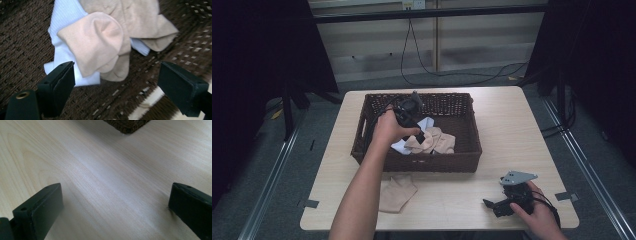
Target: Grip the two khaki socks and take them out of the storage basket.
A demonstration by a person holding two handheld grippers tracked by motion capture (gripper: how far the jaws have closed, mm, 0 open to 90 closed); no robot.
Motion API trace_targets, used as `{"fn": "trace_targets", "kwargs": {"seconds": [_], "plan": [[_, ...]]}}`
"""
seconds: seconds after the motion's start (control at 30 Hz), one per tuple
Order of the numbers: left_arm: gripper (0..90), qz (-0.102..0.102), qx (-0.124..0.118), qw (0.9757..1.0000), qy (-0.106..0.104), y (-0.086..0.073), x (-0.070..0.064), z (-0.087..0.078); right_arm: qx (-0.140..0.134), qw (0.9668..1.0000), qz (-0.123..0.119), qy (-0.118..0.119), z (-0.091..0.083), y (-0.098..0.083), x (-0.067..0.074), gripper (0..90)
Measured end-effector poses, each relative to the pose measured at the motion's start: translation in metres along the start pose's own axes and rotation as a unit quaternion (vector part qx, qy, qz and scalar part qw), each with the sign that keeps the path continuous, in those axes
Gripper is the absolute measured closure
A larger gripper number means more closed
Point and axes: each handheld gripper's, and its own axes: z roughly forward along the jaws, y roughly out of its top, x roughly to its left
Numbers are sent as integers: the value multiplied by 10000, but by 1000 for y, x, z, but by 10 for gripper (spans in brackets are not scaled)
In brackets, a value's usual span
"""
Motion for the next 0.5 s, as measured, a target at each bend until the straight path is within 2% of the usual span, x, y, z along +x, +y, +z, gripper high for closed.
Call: {"fn": "trace_targets", "kwargs": {"seconds": [0.2, 0.5], "plan": [[156, -182, 100, 9998, -57, -2, 10, 18, -11, 10000, -14, -19, 0, 0, 0, 0], [197, -412, 1, 9991, -100, 0, 16, 36, -2, 10000, -7, -4, 0, 0, 0, 0]]}}
